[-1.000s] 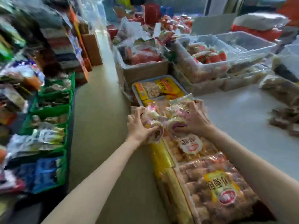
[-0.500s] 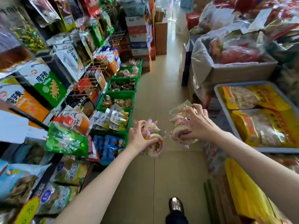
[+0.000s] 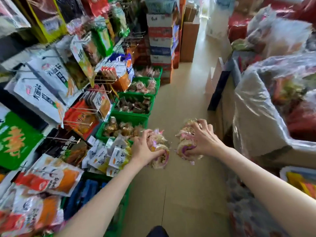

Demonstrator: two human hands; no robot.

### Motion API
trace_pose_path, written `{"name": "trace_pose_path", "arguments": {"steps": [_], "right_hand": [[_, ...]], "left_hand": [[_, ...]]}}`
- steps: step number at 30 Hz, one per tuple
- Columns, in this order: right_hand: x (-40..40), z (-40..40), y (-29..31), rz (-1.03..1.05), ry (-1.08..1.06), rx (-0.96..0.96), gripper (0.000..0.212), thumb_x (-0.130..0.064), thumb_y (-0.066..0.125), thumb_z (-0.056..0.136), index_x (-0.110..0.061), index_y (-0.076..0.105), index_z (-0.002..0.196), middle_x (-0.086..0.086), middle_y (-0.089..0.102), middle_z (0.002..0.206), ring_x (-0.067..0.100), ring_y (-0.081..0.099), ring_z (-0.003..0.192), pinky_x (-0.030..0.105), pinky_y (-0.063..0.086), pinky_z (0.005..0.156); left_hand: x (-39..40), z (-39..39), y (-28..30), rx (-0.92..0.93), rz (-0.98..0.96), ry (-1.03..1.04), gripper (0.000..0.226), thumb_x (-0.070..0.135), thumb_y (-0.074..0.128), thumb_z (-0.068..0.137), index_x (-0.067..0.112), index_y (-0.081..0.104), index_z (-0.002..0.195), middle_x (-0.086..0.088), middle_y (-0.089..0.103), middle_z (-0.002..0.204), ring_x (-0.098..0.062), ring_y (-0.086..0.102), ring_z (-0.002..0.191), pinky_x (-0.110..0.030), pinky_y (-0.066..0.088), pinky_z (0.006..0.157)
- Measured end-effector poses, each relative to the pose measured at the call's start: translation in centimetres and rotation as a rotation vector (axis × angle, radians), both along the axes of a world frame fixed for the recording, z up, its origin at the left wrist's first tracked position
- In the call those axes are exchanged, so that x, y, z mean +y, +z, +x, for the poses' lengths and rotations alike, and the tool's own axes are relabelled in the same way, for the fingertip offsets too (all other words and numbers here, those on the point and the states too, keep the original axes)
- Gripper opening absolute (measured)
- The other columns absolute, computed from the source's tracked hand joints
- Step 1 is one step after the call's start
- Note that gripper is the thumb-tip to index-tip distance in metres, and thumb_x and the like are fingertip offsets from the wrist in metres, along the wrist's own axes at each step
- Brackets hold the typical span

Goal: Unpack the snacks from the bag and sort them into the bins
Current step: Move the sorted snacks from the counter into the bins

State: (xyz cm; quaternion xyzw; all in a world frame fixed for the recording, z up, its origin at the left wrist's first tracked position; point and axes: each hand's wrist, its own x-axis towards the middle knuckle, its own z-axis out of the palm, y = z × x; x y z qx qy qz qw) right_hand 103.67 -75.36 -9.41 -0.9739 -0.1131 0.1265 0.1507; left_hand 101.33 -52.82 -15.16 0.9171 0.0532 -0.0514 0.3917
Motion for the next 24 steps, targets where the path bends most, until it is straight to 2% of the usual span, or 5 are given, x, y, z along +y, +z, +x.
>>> {"name": "trace_pose_path", "arguments": {"steps": [5,9,17,21,24], "right_hand": [[3.9,15.5,-1.7,-0.02,0.116,0.02,0.101,-0.052,0.078,0.062,-0.016,0.026,0.14,0.014,0.017,0.143,0.038,0.029,0.122,0.043,0.037,0.097],[4.7,28.7,-1.0,-0.046,0.086,0.065,0.086,-0.048,0.072,0.075,-0.019,0.029,0.143,0.014,0.019,0.143,0.036,0.021,0.129,0.041,0.026,0.104],[2.8,52.8,-1.4,0.033,-0.182,0.148,0.088,-0.048,0.08,0.065,-0.014,0.037,0.135,0.016,0.029,0.133,0.035,0.024,0.126,0.035,0.023,0.102],[3.1,66.6,-7.7,0.023,-0.216,0.199,0.12,-0.077,0.066,0.036,-0.017,0.034,0.135,0.012,0.034,0.131,0.035,0.027,0.123,0.038,0.028,0.099],[5.1,75.0,-11.2,0.004,-0.099,0.282,0.089,-0.057,0.075,0.064,-0.013,0.038,0.132,0.013,0.034,0.129,0.033,0.025,0.124,0.038,0.026,0.102]], "left_hand": [[6.1,15.1,-2.8,0.062,-0.119,0.231,0.083,0.037,0.086,0.062,0.018,0.041,0.129,-0.006,0.05,0.125,-0.026,0.047,0.116,-0.041,0.041,0.098],[8.7,29.1,-4.1,0.165,-0.257,0.41,0.097,0.053,0.083,0.052,0.019,0.038,0.132,-0.01,0.049,0.126,-0.028,0.046,0.116,-0.04,0.039,0.101],[7.7,53.4,-3.1,0.148,0.119,0.093,0.083,0.049,0.08,0.065,0.025,0.038,0.132,-0.013,0.049,0.124,-0.032,0.043,0.118,-0.037,0.04,0.095],[7.4,64.5,-6.2,0.216,0.159,0.077,0.084,0.046,0.079,0.069,0.024,0.034,0.136,-0.016,0.042,0.124,-0.033,0.04,0.118,-0.036,0.037,0.098],[8.1,71.4,-10.3,0.285,0.184,0.144,0.082,0.044,0.078,0.069,0.026,0.034,0.136,-0.016,0.04,0.125,-0.033,0.041,0.118,-0.033,0.034,0.097]]}}
